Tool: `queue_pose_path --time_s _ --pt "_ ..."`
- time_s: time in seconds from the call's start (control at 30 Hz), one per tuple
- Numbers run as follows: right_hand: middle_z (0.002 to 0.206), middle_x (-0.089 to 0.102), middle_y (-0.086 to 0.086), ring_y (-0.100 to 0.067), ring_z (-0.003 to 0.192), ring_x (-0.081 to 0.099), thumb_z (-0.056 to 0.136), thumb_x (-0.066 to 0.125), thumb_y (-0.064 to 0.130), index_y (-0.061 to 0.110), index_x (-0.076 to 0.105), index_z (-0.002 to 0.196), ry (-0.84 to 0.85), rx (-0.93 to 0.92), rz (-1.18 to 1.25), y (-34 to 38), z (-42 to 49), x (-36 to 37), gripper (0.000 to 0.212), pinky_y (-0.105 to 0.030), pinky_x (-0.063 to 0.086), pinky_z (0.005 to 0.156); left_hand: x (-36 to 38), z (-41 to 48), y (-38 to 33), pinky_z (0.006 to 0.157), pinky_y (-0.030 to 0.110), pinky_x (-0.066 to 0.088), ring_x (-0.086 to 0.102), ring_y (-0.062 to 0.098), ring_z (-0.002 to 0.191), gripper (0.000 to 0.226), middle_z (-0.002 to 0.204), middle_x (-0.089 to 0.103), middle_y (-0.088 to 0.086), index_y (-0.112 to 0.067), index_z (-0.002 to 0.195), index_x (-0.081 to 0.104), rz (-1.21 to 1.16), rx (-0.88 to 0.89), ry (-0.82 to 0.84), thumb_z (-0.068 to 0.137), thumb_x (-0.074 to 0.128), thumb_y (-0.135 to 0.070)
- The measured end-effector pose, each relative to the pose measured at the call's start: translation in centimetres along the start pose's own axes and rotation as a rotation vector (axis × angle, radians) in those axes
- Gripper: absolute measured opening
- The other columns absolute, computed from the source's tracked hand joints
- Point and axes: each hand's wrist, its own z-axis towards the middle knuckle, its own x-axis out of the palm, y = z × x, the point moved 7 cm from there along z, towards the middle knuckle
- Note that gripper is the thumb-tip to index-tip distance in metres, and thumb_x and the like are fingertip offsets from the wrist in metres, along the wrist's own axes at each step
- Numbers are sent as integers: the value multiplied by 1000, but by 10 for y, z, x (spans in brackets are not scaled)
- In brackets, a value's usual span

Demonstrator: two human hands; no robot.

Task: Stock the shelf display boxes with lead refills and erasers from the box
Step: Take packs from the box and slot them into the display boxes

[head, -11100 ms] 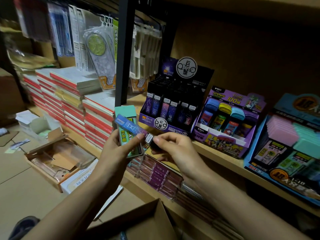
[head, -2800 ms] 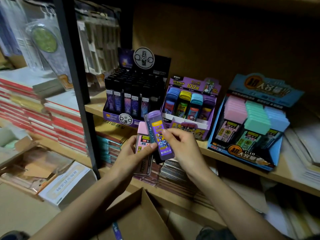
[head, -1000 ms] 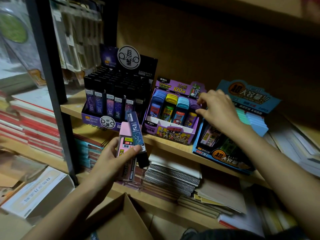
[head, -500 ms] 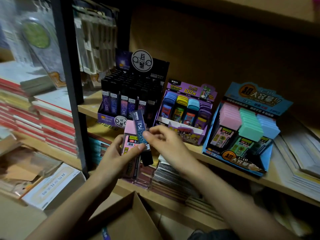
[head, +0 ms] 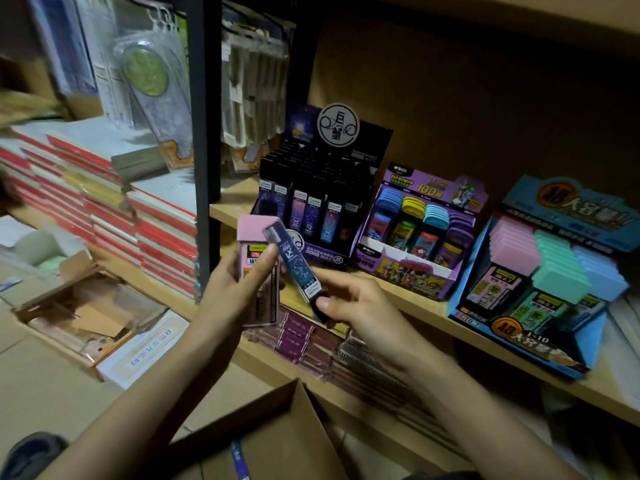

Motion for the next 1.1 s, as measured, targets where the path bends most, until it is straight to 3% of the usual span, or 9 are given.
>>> queue_pose_path --time_s 0.07,0.2,0.3,0.43,0.5,0.6,0.8,0.93,1.1 --pt "102 63 17 11 86 60 90 49 -7 32 53 121 32 2 -42 3 -2 -5 50 -6 45 74 -6 3 -4 68 36 57 71 17 86 58 102 72 2 -22 117 58 -26 2 -33 67 68 -49" --pt "106 63 4 7 88 61 90 54 -2 30 60 115 -79 -10 -28 4 -3 -25 41 -11 48 76 -13 8 -7 58 25 50 70 9 77 59 90 72 -3 -15 117 56 19 -8 -22 65 73 -37" --pt "103 68 -5 -11 90 67 85 62 -1 19 61 113 -277 -9 223 -1 2 -48 34 -23 53 80 -15 11 -4 60 25 49 68 6 73 58 88 70 -2 -16 115 57 46 -33 4 63 75 -32" --pt "84 72 2 -7 78 66 84 61 2 9 61 102 -389 -26 541 3 9 -62 19 -18 52 66 -5 8 6 55 20 52 69 5 69 53 85 71 -1 -23 107 58 122 -87 63 58 75 -36" --pt "80 72 6 -7 79 65 84 63 6 14 62 97 -506 -99 438 18 11 -84 14 -20 51 68 2 4 10 62 27 54 70 10 73 52 90 73 -2 -23 107 59 85 -94 82 61 72 -43" --pt "87 69 7 -3 80 66 84 66 10 21 64 93 -642 -261 66 58 14 -117 14 -15 51 68 2 3 7 66 35 56 69 14 73 42 94 74 3 -23 110 60 -2 -93 69 75 63 -44" --pt "90 63 11 -4 89 60 83 69 13 17 67 99 -644 -374 -460 86 37 -119 17 -15 48 80 -11 4 1 64 30 56 69 14 72 28 93 75 6 -23 112 59 -67 -85 51 87 55 -35" --pt "96 67 1 -7 91 60 84 67 10 8 68 105 -592 -409 -573 80 48 -106 21 -9 44 79 -17 2 2 66 30 57 70 17 79 32 101 73 7 -24 119 56 -58 -71 60 89 54 -36" --pt "103 65 5 -5 98 59 83 69 11 9 70 109 -564 -438 -572 82 53 -98 26 -3 41 83 -23 2 5 67 35 55 70 18 84 33 108 70 5 -31 113 63 -29 -67 23 83 57 -44"
